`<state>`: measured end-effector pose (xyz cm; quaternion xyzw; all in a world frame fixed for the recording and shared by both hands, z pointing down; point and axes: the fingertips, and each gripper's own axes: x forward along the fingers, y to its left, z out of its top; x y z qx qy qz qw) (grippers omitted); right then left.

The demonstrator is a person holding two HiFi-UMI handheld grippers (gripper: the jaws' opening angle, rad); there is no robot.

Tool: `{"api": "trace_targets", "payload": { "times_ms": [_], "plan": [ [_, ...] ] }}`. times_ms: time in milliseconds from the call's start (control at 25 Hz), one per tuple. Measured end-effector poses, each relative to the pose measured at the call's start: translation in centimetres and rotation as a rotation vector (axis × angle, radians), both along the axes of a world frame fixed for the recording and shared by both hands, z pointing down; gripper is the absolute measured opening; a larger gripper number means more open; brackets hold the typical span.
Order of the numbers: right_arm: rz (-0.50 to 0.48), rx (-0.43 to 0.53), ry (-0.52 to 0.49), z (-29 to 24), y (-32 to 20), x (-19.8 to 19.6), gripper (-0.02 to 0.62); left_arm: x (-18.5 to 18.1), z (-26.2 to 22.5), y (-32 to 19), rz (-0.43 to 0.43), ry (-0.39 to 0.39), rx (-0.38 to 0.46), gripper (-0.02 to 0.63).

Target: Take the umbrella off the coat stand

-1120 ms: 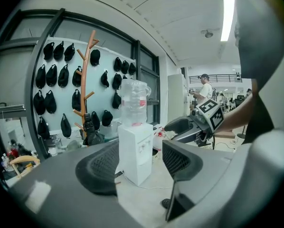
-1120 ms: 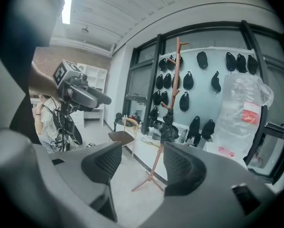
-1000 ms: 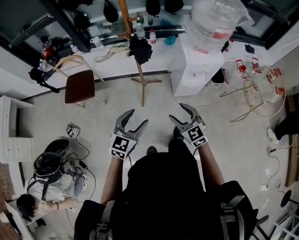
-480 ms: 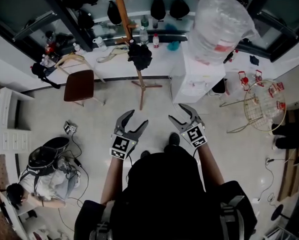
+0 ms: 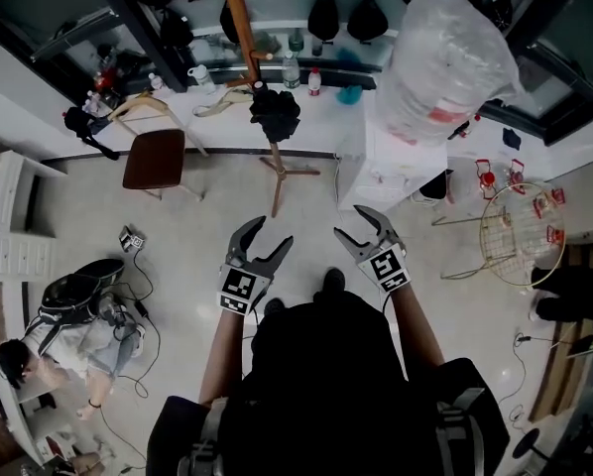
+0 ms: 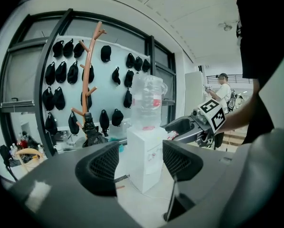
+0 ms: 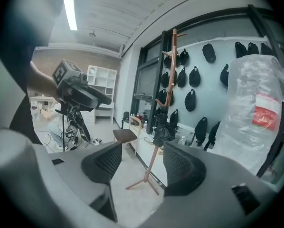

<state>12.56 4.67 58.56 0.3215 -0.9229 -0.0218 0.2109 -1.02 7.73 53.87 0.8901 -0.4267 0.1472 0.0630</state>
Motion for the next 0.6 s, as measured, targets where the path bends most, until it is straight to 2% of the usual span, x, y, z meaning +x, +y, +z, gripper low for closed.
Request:
{"api": "trace_targets", "payload": {
  "times_ms": [160, 600],
  "plan": [
    [-0.038, -0.002, -0.009, -0.1, -1.0, 0.6, 0.273, 0.7, -0.8, -0.7, -0.045, 0.022, 0.010, 0.287],
    [-0.126, -0.012, -0.011, 0.2, -3.9, 3.0, 0.265, 3.2, -0.4, -2.5, -0.146, 0.002, 0.000, 0.285]
  ]
}}
